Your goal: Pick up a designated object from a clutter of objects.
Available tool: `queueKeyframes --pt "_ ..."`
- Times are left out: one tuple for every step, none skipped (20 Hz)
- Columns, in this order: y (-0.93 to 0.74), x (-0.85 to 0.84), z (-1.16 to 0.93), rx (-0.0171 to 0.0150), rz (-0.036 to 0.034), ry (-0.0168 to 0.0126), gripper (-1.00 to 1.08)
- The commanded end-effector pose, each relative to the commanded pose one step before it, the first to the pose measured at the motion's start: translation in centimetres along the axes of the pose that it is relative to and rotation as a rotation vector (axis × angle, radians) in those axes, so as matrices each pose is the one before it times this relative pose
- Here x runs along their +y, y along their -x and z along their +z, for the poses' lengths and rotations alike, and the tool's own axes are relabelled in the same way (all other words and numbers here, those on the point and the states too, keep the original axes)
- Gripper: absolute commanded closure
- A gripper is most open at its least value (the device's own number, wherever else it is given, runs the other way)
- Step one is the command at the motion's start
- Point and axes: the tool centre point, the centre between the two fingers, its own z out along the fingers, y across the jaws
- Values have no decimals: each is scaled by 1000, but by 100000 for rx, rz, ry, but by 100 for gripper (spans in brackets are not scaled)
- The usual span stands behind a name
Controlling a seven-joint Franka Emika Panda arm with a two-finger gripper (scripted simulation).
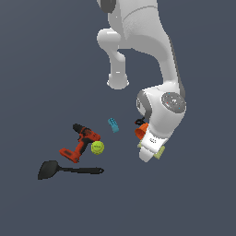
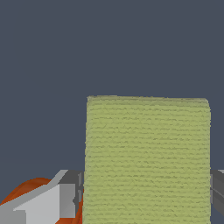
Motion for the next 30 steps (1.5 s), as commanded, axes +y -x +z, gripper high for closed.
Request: queueKeyframes --pt "-463 -1 -2652 158 -55 136 108" --pt "-205 -21 -1107 11 -51 -46 108" --pt "-193 -2 -1154 0 0 0 108" --pt "-214 -16 -1164 19 -44 -50 108" --pt "-202 -1 -1187 0 0 0 108" --pt "-203 0 -1181 0 0 0 108" --pt "-213 -9 -1157 25 -37 -53 108" --pt "-202 1 -1151 0 0 0 108" --pt "-206 -1 -1131 19 -22 -39 108" --pt "-200 4 -1125 0 0 0 108" --pt "-200 5 -1112 0 0 0 108" --pt "-200 7 -1100 0 0 0 108" --pt "-200 15 -1078 28 -17 -61 108" --pt "-199 11 -1076 0 0 0 108" --pt "-199 13 -1064 0 0 0 108" --pt "-199 14 -1052 0 0 0 108" --pt "-199 17 -1039 0 0 0 108" --pt "-200 19 -1027 0 0 0 108" --pt "-200 21 -1014 0 0 0 108" --pt "-175 63 -989 -6 65 -22 108" --pt "-198 25 -976 0 0 0 108" --pt "-191 26 -926 0 0 0 108" --pt "-162 57 -860 -20 65 12 108" --pt "-172 28 -805 0 0 0 108" --pt "-161 28 -745 0 0 0 108" --pt "-151 27 -687 0 0 0 108" --pt "-124 53 -627 -23 62 18 108" --pt "-131 27 -577 0 0 0 108" --pt "-122 27 -524 0 0 0 108" --pt "-113 27 -473 0 0 0 108"
